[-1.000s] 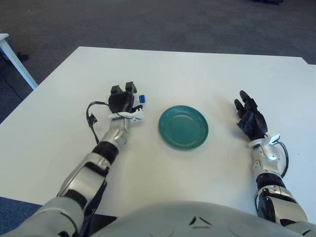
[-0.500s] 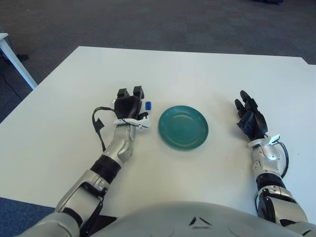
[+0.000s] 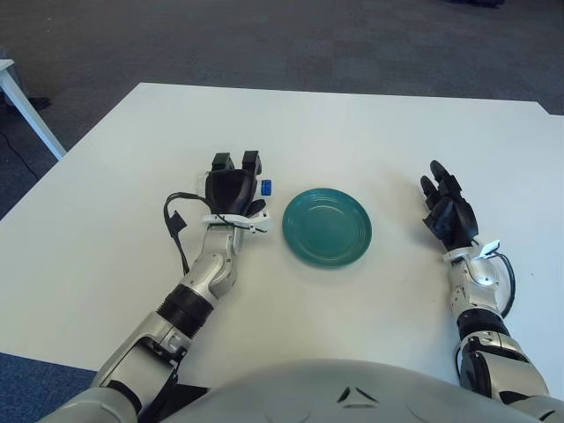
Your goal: Put the bottle into the plate.
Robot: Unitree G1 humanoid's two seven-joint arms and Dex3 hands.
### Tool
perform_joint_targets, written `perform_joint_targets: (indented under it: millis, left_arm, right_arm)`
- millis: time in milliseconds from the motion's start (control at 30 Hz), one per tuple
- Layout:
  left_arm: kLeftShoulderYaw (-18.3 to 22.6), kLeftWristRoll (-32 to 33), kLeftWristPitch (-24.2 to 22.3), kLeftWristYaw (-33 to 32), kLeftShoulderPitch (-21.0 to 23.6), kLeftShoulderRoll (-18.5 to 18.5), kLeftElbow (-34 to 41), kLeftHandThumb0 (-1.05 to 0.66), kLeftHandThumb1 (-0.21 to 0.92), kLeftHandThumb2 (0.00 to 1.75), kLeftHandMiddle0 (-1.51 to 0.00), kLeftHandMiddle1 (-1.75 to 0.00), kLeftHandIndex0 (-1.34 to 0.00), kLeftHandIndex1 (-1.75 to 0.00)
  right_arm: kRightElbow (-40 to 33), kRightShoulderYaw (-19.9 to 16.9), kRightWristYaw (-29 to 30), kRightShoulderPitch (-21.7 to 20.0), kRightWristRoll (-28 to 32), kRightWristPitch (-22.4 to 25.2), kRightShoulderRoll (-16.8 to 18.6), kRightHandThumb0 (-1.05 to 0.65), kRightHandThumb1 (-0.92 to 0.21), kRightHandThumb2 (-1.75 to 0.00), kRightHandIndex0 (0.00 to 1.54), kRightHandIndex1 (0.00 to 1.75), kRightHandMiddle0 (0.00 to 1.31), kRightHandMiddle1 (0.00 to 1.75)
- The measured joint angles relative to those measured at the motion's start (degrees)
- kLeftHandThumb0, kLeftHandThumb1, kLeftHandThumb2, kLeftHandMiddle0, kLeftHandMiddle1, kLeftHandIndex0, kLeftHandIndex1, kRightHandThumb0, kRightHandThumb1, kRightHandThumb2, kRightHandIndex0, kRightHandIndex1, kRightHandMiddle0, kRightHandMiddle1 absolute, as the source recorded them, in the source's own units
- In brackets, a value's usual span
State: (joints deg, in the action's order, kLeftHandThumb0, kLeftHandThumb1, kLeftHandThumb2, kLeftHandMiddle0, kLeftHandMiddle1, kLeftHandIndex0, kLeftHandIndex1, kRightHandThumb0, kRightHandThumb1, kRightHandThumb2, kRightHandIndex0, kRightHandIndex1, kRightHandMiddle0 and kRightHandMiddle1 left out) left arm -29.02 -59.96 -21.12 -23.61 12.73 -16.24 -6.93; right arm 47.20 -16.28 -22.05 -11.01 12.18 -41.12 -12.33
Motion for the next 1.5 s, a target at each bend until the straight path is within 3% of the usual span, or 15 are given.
perform_joint_targets:
  millis: [800, 1500]
  left_arm:
    - [2.0, -3.6, 2.4, 0.0, -0.3, -1.0, 4.6, 0.0, 0.11, 1.56, -0.76, -1.75, -0.53, -1.75]
    - [1.9, -3.4, 6.7, 1.1, 0.4, 0.3, 6.9, 0.0, 0.07, 1.6, -0.8, -1.75, -0.56, -1.75]
  right_arm:
    - [-0.2, 1.1, 1.8, 0.0, -0.3, -1.0, 0.1, -1.03, -0.92, -1.13, 0.08, 0.0, 0.0, 0.19]
    - [-1.7, 2.3, 3.1, 0.6, -0.4, -1.4, 0.7, -1.03, -0.92, -1.13, 0.08, 0.0, 0.0, 0.19]
